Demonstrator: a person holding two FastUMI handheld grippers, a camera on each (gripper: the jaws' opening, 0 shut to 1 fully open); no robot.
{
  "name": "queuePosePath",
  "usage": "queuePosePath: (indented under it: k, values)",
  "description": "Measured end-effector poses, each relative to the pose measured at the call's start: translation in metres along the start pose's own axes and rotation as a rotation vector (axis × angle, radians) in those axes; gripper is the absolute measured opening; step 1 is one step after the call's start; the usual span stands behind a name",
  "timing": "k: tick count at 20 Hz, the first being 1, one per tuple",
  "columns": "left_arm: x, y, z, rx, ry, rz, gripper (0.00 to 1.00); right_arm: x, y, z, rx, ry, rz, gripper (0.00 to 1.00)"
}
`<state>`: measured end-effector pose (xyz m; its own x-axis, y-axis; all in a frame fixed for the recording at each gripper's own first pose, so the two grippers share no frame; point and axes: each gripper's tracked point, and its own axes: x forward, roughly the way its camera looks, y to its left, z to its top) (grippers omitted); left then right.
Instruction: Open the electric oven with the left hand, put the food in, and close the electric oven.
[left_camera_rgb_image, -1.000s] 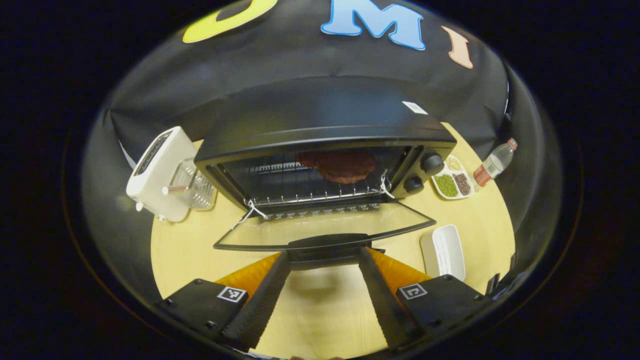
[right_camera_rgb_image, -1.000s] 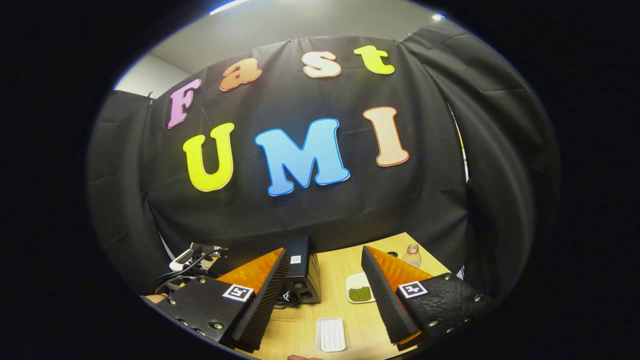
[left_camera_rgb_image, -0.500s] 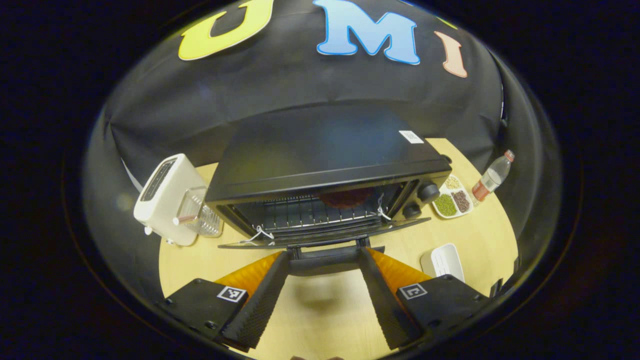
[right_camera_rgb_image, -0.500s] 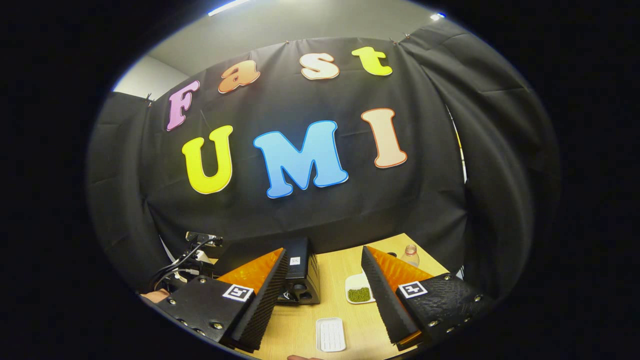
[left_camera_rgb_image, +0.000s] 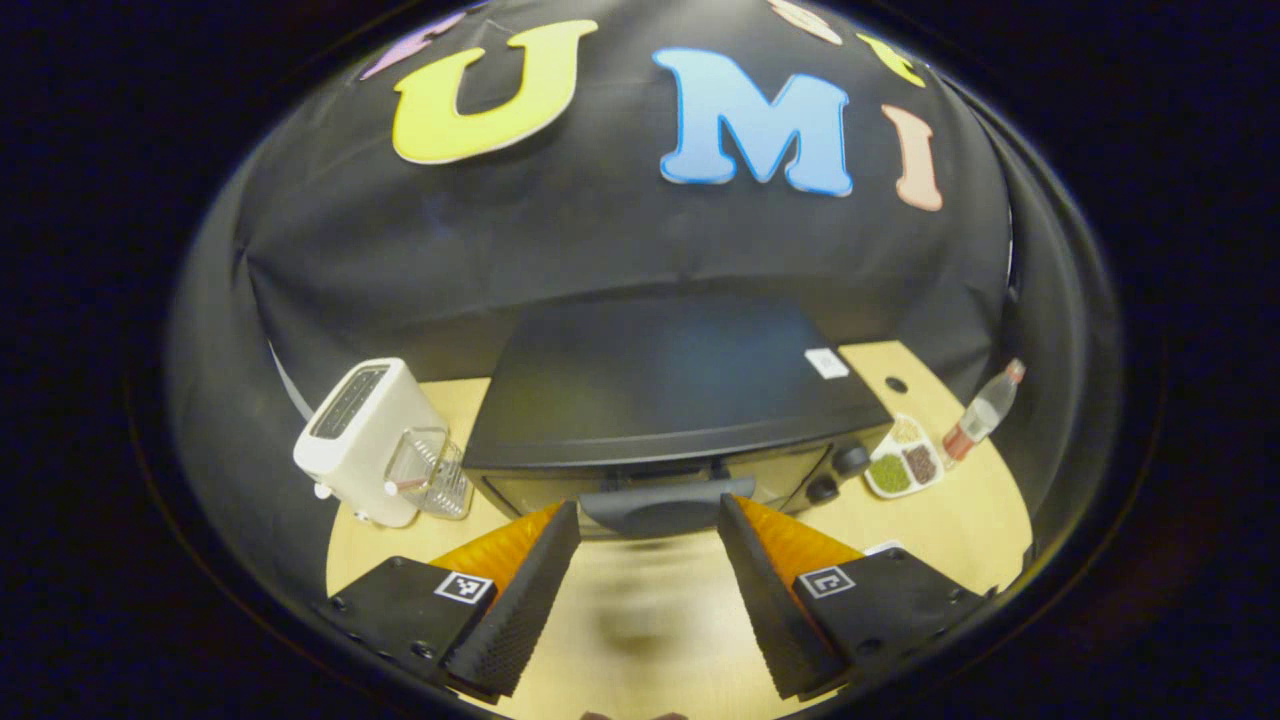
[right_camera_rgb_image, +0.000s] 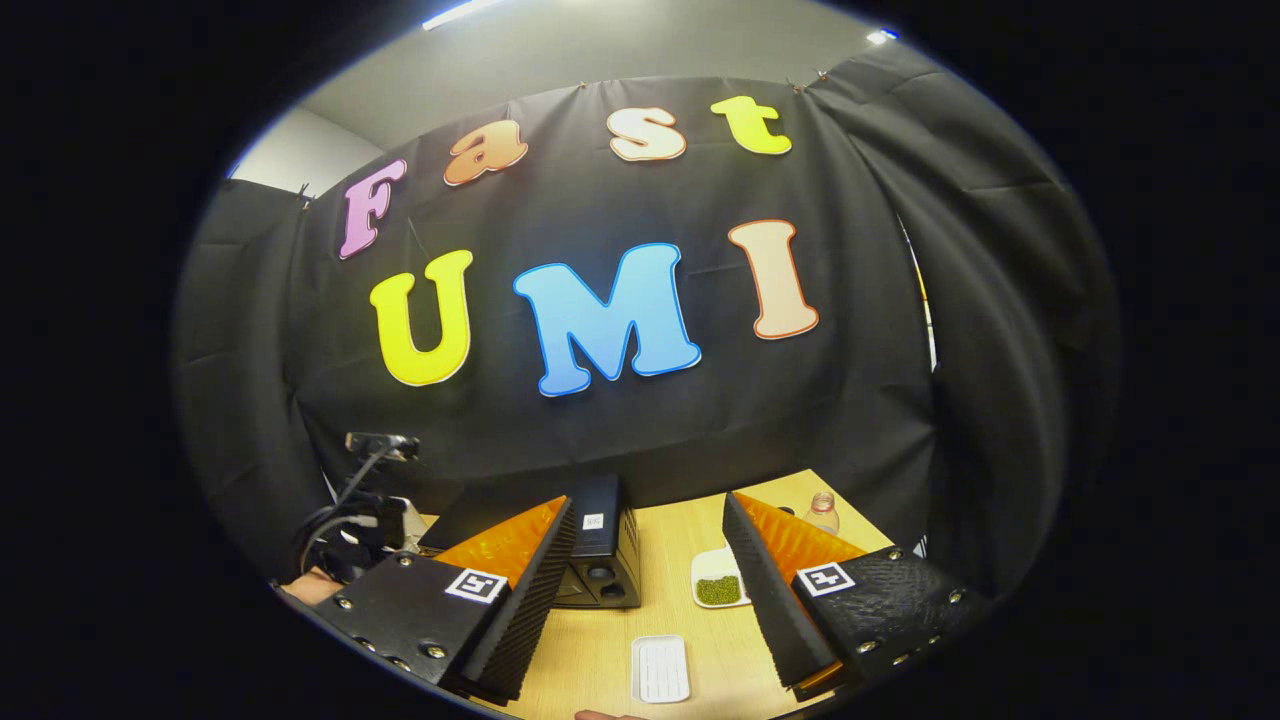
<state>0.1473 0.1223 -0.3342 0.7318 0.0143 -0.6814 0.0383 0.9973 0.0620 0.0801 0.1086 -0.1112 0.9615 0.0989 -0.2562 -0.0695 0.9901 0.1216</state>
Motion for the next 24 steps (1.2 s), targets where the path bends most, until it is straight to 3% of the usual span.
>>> queuePosePath:
  k: [2,8,12,16,20,21,24]
  values:
    - [-0.027,-0.002,0.028,-0.037,-0.095,-0.011,0.95,0.0,0.0,0.003,-0.009,-0.006,0.005,0.9]
    - [-0.142,-0.014,0.119,-0.102,-0.445,-0.048,0.98,-0.006,-0.002,0.036,-0.067,-0.072,0.018,0.9]
    - [-0.217,-0.017,0.15,-0.128,-0.588,-0.019,0.97,-0.017,0.001,0.075,-0.094,-0.14,0.038,0.9]
    - [-0.262,-0.032,0.163,-0.093,-0.658,0.023,0.96,-0.026,0.007,0.101,-0.127,-0.178,0.076,0.9]
    - [-0.285,-0.049,0.162,-0.042,-0.695,0.051,0.92,-0.027,0.013,0.101,-0.102,-0.176,0.133,0.9]
    - [-0.288,-0.053,0.161,-0.035,-0.697,0.059,0.97,-0.027,0.014,0.102,-0.085,-0.179,0.146,0.9]
    - [-0.295,-0.058,0.156,-0.032,-0.691,0.052,0.97,-0.03,0.014,0.105,-0.069,-0.183,0.142,0.9]
